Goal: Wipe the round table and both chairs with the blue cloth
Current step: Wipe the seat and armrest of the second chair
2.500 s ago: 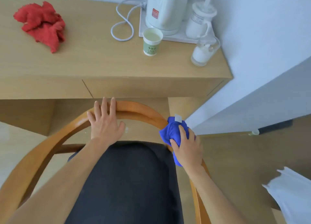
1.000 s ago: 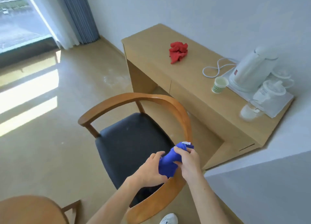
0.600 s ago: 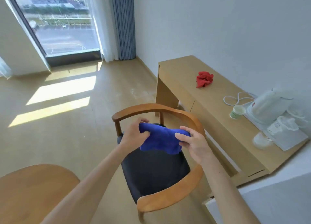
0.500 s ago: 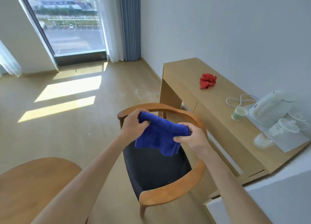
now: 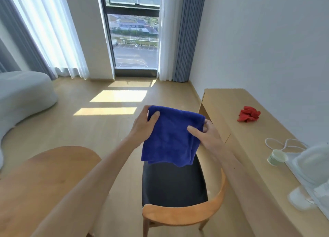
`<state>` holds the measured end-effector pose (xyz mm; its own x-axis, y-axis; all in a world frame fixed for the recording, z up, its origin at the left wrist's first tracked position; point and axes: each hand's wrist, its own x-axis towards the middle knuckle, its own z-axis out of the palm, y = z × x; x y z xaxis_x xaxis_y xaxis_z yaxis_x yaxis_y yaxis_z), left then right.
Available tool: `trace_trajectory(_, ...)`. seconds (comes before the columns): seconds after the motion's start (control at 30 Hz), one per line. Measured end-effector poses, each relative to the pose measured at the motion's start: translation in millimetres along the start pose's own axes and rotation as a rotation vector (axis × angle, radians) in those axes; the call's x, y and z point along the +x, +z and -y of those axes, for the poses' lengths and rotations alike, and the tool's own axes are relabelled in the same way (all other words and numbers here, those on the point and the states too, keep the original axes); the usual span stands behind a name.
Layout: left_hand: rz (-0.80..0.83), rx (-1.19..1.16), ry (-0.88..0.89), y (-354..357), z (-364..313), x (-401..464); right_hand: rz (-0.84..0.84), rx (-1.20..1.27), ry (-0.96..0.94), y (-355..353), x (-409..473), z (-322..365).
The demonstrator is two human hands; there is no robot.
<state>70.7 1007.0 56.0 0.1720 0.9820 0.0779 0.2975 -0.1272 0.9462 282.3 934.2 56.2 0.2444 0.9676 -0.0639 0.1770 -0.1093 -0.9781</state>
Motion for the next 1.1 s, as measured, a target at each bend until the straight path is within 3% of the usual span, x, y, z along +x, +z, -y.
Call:
trace_trajectory(0.1, -0.070, -0.161, -0.263, 7.5, -0.9, -19.0, 0.224, 0.044, 0.105, -8.5, -3.5, -13.3)
trace_trajectory(0.23, 0.177, -0.453, -0.445, -2.9, 17.5, -58.0, 0.237, 0.116, 0.141, -5.3, -9.1, -34.1)
trace_trajectory(0.3, 0.132, -0.394, -0.421, -5.5, 27.7, -72.4, 0.232, 0.075, 0.148, 1.3, -11.5, -38.3)
trace_trajectory(0.43, -0.002, -0.014, -0.344, -9.6, 34.6, -87.3, 0.228, -0.194, 0.021, 20.2, -16.6, -32.7)
trace_trajectory(0.57, 0.017, 0.229, -0.245, -19.8, 32.1, -96.8, 0.230, -0.049, 0.120, 35.0, -17.5, -28.2)
trace_trajectory(0.67, -0.071, 0.163, -0.238, -26.8, 29.6, -103.9, 0.392, 0.167, 0.230, 35.7, -16.8, -27.8)
trace_trajectory(0.77, -0.155, 0.003, -0.257, -33.4, 24.7, -109.3, 0.497, 0.193, 0.180, 38.9, -21.1, -26.9)
trace_trajectory(0.93, -0.167, -0.058, -0.232, -39.2, 22.4, -116.8, 0.356, -0.054, 0.104, 42.0, -22.3, -19.8)
trace_trajectory(1.03, -0.076, -0.111, -0.206, -43.8, 26.2, -123.7, 0.440, -0.117, 0.034, 37.0, -26.7, -16.6)
trace_trajectory(1.1, 0.019, -0.007, -0.182, -47.6, 29.1, -125.9, 0.519, -0.291, -0.045, 35.7, -32.0, -14.3)
